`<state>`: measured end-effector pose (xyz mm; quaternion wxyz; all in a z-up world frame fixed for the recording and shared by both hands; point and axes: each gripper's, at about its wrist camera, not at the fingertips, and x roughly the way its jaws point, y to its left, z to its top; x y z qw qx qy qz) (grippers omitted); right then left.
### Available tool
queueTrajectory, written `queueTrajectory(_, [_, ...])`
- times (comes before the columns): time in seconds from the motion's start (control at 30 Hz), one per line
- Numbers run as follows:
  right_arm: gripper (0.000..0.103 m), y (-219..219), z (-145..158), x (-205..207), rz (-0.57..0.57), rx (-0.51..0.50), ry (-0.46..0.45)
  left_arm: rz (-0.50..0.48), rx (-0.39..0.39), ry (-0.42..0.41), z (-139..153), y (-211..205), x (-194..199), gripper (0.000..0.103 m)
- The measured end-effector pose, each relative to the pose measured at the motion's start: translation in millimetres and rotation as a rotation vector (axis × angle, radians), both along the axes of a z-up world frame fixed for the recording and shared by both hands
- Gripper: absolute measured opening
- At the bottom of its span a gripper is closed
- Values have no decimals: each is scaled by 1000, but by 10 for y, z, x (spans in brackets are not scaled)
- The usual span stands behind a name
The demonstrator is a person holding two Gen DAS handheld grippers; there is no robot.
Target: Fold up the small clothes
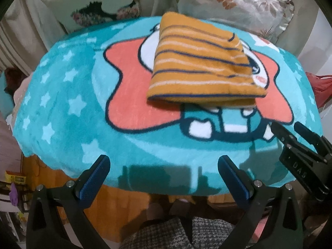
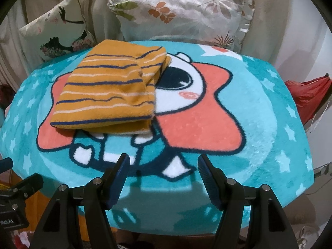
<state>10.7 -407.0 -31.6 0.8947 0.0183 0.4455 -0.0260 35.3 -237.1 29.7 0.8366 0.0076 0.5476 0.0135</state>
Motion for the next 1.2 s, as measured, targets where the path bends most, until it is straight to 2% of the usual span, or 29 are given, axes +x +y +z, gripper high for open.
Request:
queueTrajectory(0.27, [73, -125, 93, -103, -18, 4, -43, -24, 46, -215, 445, -150, -159, 103])
queueTrajectory(0.37, [73, -131, 68, -115, -19, 4, -37, -43, 54, -256, 521, -198, -196, 103])
queueTrajectory(0.83, [73, 35, 81, -123, 49, -16, -51, -5, 30, -186, 385, -100, -150, 103])
queueTrajectory(1.2, [75, 106, 125, -106, 99, -32, -75, 34, -7, -101, 175, -41, -2, 103])
